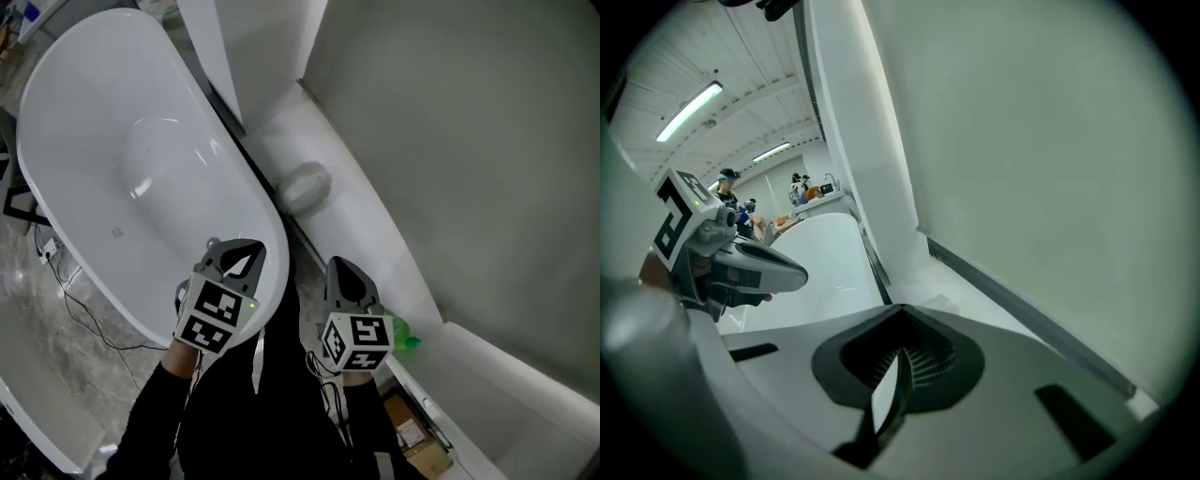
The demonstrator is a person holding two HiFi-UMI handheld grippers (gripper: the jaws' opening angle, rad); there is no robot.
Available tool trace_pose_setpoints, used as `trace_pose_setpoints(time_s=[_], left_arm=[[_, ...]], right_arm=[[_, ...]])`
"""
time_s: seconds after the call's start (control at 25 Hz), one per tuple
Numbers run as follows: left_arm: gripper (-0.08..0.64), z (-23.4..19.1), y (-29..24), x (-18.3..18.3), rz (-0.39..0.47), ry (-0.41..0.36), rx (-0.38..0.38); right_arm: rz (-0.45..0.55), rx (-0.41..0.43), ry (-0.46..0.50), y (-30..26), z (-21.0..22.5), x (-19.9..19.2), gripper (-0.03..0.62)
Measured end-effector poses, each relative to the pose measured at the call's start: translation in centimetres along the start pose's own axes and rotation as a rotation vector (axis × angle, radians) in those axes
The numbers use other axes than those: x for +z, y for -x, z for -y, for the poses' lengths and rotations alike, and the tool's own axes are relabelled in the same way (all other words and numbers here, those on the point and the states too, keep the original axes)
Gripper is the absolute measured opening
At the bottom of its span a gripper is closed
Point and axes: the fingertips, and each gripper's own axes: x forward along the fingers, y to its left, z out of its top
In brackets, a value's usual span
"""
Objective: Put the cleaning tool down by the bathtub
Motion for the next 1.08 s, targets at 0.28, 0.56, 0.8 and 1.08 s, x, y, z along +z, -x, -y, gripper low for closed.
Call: trace_pose_setpoints(time_s=[0.28,0.56,0.8,1.08], left_arm=[[0.008,-0.3,0.9,-0.6,0.005,0.025,0.007],[0.008,-0.6,2.0,-0.1,0.019,0.034,0.011],[0.008,-0.5,2.8,-0.3,0.021,0.034,0.005],[0.008,-0.1,4.1,-0.9,0.014,0.043,-0.001]], right_arm=[[0.003,0.006,0.035,0.1,-1.0,-0.1,0.0],[0.003,-0.008,0.024,0.3,-1.6,-0.2,0.0],[0.02,-0.02,0.018,0.8,-2.1,0.1,0.0],[0.023,-0.025,0.011,1.9,-2.7,0.1,0.0]])
